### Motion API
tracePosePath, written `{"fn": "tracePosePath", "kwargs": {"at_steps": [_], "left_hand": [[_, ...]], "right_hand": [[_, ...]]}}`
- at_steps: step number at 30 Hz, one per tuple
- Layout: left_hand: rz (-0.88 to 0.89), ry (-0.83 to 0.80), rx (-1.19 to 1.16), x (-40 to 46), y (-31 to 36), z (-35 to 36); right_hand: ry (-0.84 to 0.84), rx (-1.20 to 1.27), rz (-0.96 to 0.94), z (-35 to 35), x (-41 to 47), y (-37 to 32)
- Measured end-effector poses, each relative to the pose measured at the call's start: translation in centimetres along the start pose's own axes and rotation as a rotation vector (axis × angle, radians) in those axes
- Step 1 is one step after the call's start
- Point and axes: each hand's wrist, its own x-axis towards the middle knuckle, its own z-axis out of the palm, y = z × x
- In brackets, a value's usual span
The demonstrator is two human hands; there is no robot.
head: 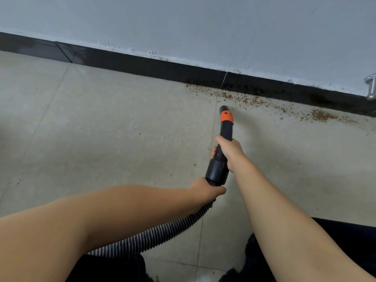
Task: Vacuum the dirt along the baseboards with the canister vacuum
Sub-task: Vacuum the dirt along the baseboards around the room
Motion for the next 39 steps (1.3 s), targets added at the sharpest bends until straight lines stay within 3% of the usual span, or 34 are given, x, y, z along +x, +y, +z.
{"fn": "tracePosePath", "kwargs": {"at_steps": [4,13,23,30,39], "left_hand": [[0.012,0.026,0.009,1.0,1.4,-0.8],[0.003,0.166,-0.122,0.7,0.9,-2.3],[0.014,-0.049,0.002,0.4,0.6,0.7],[0.049,-0.077,0.135,1.4,3.3,1.9],[-0.001,-0.008,-0.062,0.8,2.4,2.0]], "right_hand": [[0.027,0.044,0.0,0.4,1.3,-1.3],[-0.2,-0.146,-0.025,4.9,1.2,-2.3],[0.059,0.033,0.022,-1.4,0.3,-0.6],[0.223,0.179,0.007,-4.9,1.4,-1.4],[-0.04,-0.041,0.02,-1.7,1.0,-2.5]]}}
